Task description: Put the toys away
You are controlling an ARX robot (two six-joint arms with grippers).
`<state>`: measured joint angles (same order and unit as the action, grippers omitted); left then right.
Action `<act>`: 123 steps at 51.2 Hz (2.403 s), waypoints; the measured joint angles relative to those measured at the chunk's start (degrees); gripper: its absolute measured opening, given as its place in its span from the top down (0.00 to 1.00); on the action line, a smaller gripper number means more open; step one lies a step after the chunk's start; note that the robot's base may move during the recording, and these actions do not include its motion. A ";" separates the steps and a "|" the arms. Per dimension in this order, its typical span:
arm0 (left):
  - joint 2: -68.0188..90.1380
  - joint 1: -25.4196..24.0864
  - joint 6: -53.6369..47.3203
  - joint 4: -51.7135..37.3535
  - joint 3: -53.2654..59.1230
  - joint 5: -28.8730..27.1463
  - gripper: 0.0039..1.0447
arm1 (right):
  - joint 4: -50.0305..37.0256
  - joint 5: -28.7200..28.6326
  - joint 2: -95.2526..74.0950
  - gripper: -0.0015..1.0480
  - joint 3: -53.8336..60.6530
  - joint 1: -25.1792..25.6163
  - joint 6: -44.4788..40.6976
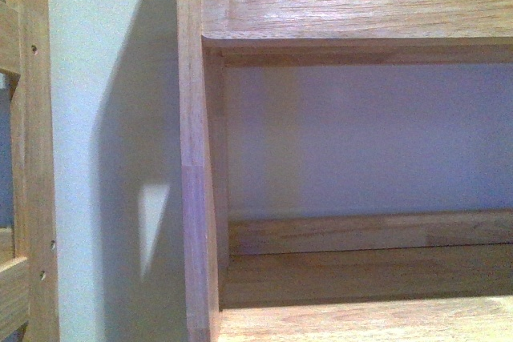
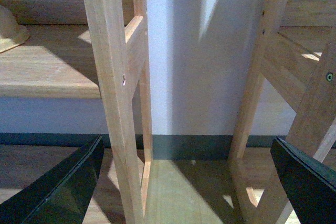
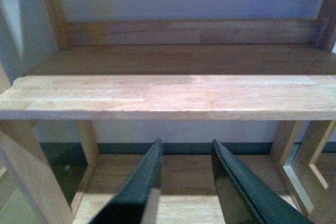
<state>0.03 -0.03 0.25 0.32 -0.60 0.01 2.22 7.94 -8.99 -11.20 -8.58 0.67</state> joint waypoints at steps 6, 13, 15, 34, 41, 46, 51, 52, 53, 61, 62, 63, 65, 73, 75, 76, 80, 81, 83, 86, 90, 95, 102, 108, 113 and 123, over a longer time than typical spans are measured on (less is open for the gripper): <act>0.00 0.00 0.00 0.00 0.00 0.00 0.06 | -0.13 -7.17 1.40 0.87 2.12 6.95 -0.31; 0.00 0.00 0.00 0.00 0.00 0.02 0.06 | -0.68 -7.87 2.56 0.96 3.72 8.22 -0.44; 0.00 0.00 0.00 0.00 0.00 0.00 0.06 | -0.79 -7.85 2.82 0.97 4.09 8.20 -0.46; 0.00 0.00 0.00 0.00 0.00 0.00 0.06 | -1.53 -7.85 5.38 0.97 7.32 8.37 -0.46; 0.00 0.00 0.00 0.00 0.00 0.00 0.06 | -1.75 -7.87 5.99 0.97 8.11 8.39 -0.46; 0.00 0.00 0.00 0.00 0.00 0.00 0.06 | -1.95 -7.87 7.04 0.97 9.18 8.39 -0.46; 0.00 0.00 0.00 0.00 0.00 0.02 0.06 | -2.01 -7.96 8.31 0.97 10.36 8.44 -0.48; 0.00 0.00 0.00 0.00 0.00 0.02 0.06 | -2.01 -7.98 8.35 0.97 10.36 8.44 -0.46; 0.00 0.00 0.00 0.00 0.00 0.02 0.06 | -2.01 -7.96 8.44 0.97 10.36 8.44 -0.46; 0.00 0.00 0.00 0.00 0.00 0.00 0.06 | -2.01 -7.98 8.52 0.97 10.38 8.44 -0.46; 0.00 0.00 0.00 0.00 0.00 -0.02 0.06 | -2.01 -7.98 8.55 0.97 10.38 8.44 -0.46; 0.00 0.00 0.00 0.00 0.00 0.00 0.06 | -2.01 -7.98 8.55 0.97 10.36 8.44 -0.46; 0.00 0.00 0.00 0.00 0.00 0.00 0.06 | -2.01 -7.98 8.57 0.97 10.38 8.44 -0.48; 0.00 0.00 0.00 0.00 0.00 0.00 0.06 | -2.01 -7.98 8.57 0.73 10.38 8.44 -0.50; 0.00 0.00 0.00 0.00 0.00 0.00 0.06 | -2.01 -7.98 8.57 0.65 10.36 8.44 -0.50; 0.00 0.00 0.00 0.00 0.00 0.00 0.06 | -2.01 -7.98 8.57 0.62 10.36 8.44 -0.50; 0.00 0.00 0.00 0.00 0.00 0.00 0.06 | -2.01 -7.98 8.57 0.50 10.36 8.44 -0.50; 0.00 0.00 0.00 0.00 0.00 0.00 0.06 | -2.01 -7.98 8.57 0.47 10.38 8.44 -0.50; 0.00 0.00 0.00 0.00 0.00 0.00 0.06 | -2.01 -7.98 8.57 0.42 10.36 8.44 -0.50; 0.00 0.00 0.00 0.00 0.00 0.00 0.06 | -2.01 -7.98 8.57 0.31 10.36 8.44 -0.52; 0.00 0.00 0.00 0.00 0.00 0.00 0.06 | -2.01 -7.98 8.57 0.17 10.36 8.44 -0.50; 0.00 0.00 0.00 0.00 0.00 0.00 0.06 | -2.01 -7.98 8.57 0.06 10.38 8.44 -0.48; 0.00 0.00 0.00 0.00 0.00 0.00 0.06 | -2.01 -7.98 8.59 0.07 10.36 8.44 -0.50; 0.00 0.00 0.00 0.00 0.00 0.00 0.06 | -2.01 -7.98 8.59 0.07 10.36 8.44 -0.50; 0.00 0.00 0.00 0.00 0.00 0.00 0.06 | -2.01 -7.98 8.59 0.07 10.36 8.44 -0.50; 0.00 0.00 0.00 0.00 0.00 0.00 0.06 | -2.01 -7.98 8.59 0.07 10.36 8.44 -0.50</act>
<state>0.03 -0.03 0.25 0.32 -0.60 0.01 0.21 -0.03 -0.40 -0.84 -0.14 0.16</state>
